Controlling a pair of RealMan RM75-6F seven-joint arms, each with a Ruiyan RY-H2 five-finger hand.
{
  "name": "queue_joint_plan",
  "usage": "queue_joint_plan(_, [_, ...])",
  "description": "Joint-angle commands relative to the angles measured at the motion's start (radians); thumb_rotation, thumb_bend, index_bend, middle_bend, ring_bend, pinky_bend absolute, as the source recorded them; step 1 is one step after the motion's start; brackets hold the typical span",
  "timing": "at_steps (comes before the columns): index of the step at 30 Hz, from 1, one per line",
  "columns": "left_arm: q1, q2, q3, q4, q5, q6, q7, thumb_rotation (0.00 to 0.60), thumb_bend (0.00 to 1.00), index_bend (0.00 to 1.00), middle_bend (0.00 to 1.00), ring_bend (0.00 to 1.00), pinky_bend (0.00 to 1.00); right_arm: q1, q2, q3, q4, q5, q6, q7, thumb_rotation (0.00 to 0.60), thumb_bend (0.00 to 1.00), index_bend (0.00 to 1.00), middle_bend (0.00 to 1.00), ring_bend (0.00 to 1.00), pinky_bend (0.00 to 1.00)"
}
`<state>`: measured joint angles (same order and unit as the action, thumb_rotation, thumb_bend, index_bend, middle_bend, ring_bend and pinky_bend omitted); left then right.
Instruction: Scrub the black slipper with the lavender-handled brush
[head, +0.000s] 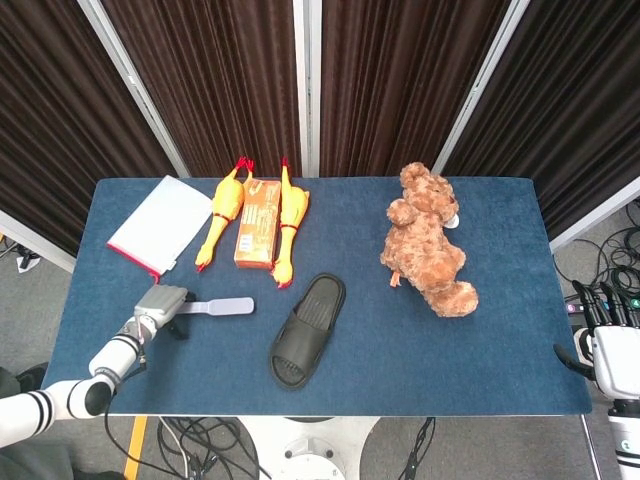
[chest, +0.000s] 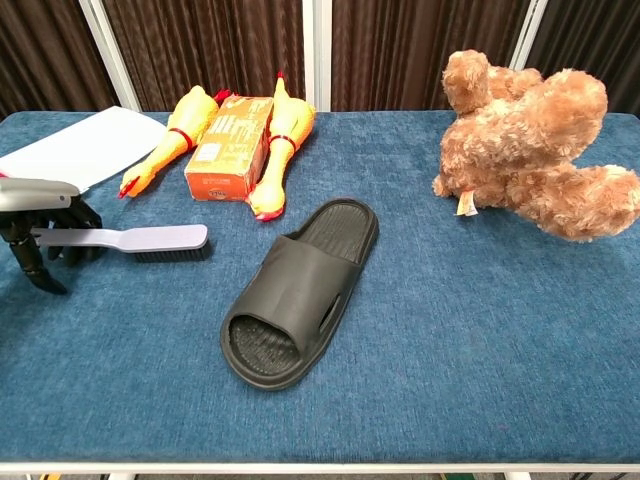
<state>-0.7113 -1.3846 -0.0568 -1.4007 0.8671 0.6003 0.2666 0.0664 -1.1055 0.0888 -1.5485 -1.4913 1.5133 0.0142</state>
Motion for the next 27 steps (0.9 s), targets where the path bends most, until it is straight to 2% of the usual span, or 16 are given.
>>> queue_joint_plan(1, [-0.016,0.015,0.01,-0.01,-0.004,-0.029,-0.013,0.6,0.15,0.54,0.63,0.55,0.62,0.001,0.0,-0.001,-0.002,-0.001,-0.003,0.003,0.6,0.07,0.06,0.16,0.0,0.09])
queue_joint_plan(8, [-0.043,0.022,0.021,-0.019,-0.012,-0.058,-0.043,0.6,0.24,0.57,0.65,0.58,0.62,-0.002,0.001,-0.001,-0.004,-0.002,0.002,0.007,0.6,0.07,0.06,0.16,0.0,0.09])
queue_joint_plan(12, [-0.056,0.014,0.021,-0.012,-0.022,-0.066,-0.062,0.6,0.29,0.64,0.72,0.64,0.67,-0.003,0.001,-0.001,-0.002,-0.004,0.004,0.012,0.6,0.07,0.06,0.16,0.0,0.09])
queue_joint_plan(16, [-0.08,0.0,0.029,-0.001,-0.039,-0.076,-0.059,0.6,0.3,0.67,0.74,0.66,0.71,-0.001,0.001,-0.001,0.0,-0.005,0.003,0.017,0.6,0.07,0.06,0.16,0.0,0.09])
queue_joint_plan(18, [-0.091,-0.013,0.03,0.009,-0.054,-0.07,-0.058,0.6,0.32,0.69,0.75,0.67,0.76,-0.001,0.0,-0.001,0.002,-0.007,0.003,0.021,0.6,0.07,0.06,0.17,0.0,0.09])
queue_joint_plan(22, [-0.099,-0.045,0.025,0.026,-0.086,-0.044,-0.069,0.6,0.41,0.8,0.82,0.74,0.87,-0.001,0.0,0.0,0.006,-0.008,0.007,0.031,0.6,0.07,0.06,0.17,0.0,0.09])
queue_joint_plan(27, [-0.068,-0.067,-0.014,0.022,-0.084,0.022,-0.136,0.6,0.45,0.94,0.96,0.86,1.0,-0.004,0.0,-0.001,0.013,-0.009,0.01,0.042,0.6,0.07,0.06,0.18,0.0,0.09])
